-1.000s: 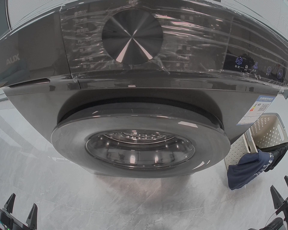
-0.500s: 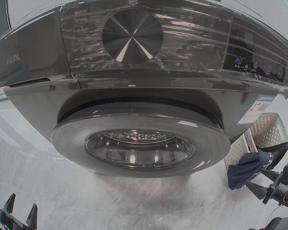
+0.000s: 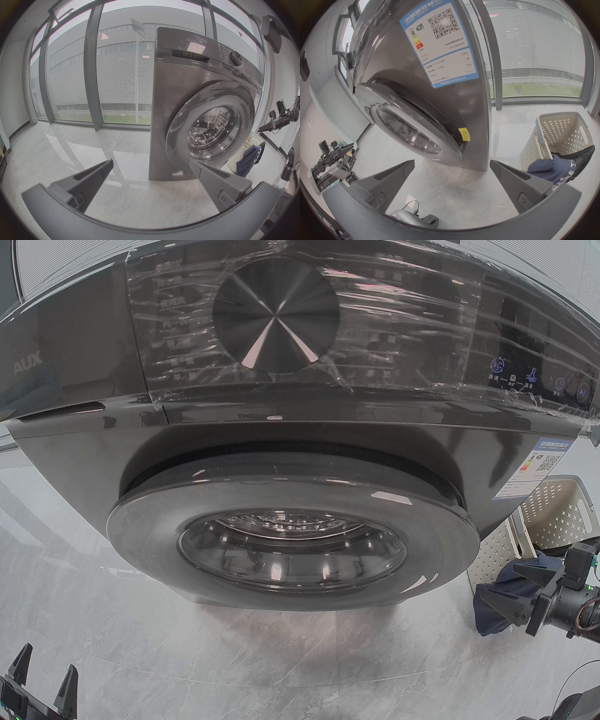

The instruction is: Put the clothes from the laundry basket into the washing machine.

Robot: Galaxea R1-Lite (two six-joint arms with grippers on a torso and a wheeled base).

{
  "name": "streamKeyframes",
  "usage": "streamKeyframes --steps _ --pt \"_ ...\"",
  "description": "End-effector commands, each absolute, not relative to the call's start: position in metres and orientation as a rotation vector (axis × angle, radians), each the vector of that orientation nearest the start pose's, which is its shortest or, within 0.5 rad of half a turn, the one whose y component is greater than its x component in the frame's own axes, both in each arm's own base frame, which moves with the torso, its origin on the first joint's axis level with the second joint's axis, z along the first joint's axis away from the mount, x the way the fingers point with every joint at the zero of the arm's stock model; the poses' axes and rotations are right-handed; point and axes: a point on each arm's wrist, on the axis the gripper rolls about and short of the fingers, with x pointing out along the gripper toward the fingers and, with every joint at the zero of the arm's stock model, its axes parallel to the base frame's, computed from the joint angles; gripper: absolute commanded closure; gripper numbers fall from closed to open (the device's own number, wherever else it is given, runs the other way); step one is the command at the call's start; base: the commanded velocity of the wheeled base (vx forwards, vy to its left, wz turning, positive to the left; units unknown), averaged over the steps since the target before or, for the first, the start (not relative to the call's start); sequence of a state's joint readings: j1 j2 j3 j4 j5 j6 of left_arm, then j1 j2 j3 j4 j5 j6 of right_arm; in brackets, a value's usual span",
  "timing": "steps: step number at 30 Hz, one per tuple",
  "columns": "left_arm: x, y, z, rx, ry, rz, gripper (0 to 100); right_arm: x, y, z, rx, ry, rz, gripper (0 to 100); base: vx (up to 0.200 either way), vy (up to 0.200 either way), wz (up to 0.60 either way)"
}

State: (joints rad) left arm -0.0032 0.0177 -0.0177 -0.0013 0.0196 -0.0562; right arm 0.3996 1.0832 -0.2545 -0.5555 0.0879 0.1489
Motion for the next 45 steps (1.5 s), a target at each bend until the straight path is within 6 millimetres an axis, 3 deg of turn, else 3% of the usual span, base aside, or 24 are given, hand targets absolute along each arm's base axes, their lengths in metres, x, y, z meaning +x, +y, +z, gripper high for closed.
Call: streamKeyframes --steps 1,15,26,32,38,45 --pt "-0.022 0.001 0.076 -0.057 0.007 0.017 0 0.140 0.065 0.158 0.091 0.339 0.482 0 0.000 0.000 0.00" --pt "-0.022 0.001 0.076 -0.057 0.007 0.017 0 0.166 0.105 0.177 0.064 0.303 0.525 0 0.000 0.000 0.00" --pt "-0.022 0.001 0.076 -0.057 0.007 0.017 0 0.167 0.114 0.174 0.064 0.324 0.566 0 0.000 0.000 0.00" --pt "-0.022 0.001 0.076 -0.057 0.007 0.017 0 0.156 0.115 0.162 0.053 0.373 0.620 0 0.000 0.000 0.00" --pt "-0.022 0.001 0.076 -0.057 0.007 0.017 0 0.142 0.104 0.153 0.047 0.395 0.612 0 0.000 0.000 0.00" --pt "-0.022 0.001 0.076 -0.057 0.007 0.017 0 0.156 0.112 0.159 0.048 0.383 0.601 0 -0.114 0.000 0.00"
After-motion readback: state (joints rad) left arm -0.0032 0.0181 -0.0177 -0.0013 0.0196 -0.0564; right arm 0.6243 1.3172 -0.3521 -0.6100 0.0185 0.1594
